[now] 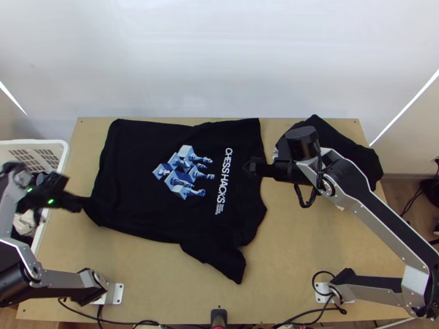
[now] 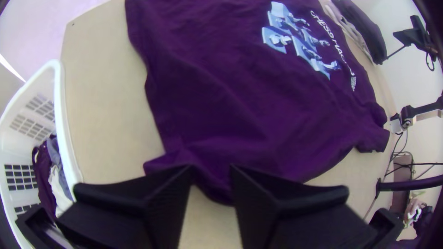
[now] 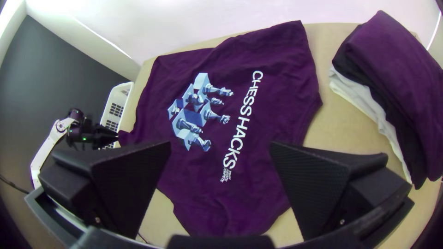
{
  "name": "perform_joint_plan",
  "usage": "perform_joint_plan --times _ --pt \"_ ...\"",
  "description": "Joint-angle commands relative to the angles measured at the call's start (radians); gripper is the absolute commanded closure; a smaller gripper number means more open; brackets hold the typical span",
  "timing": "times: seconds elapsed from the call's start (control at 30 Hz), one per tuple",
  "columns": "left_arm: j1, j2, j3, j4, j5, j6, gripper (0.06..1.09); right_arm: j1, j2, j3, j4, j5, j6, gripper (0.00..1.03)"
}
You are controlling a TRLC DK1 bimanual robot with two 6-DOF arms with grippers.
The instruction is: Fold the t-shirt
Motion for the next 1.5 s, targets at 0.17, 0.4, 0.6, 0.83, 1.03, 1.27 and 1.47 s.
perform_joint_plan --times 0.17,0.4,0.6,0.83,1.03,1.27,1.47 --pt "-0.117 0.064 0.141 -0.022 0.107 -0.218 0.10 -0.003 -0.010 0.002 0.009 -0.001 -0.011 0.03" --pt "0.164 0.247 0.187 -0.162 0.033 -0.043 0.10 -0.003 -0.012 -0.002 0.009 -0.001 -0.019 0.03" --pt "0.225 0.259 0.161 -0.143 0.020 0.046 0.11 -0.003 -0.016 -0.007 0.009 -0.001 -0.019 0.03" --pt "0.222 0.262 0.105 -0.136 -0.052 0.086 0.11 -0.003 -0.022 -0.011 0.008 -0.001 -0.019 0.03" --pt "0.207 0.251 0.067 -0.131 -0.060 0.101 0.17 0.040 -0.096 -0.127 0.000 -0.016 0.063 0.04" --pt "0.155 0.219 0.003 -0.093 -0.048 0.118 0.25 0.140 -0.234 -0.505 0.055 -0.108 0.379 0.04" --pt "0.127 0.199 -0.022 -0.056 0.037 0.112 0.90 0.329 -0.249 -0.643 0.066 -0.120 0.400 0.04"
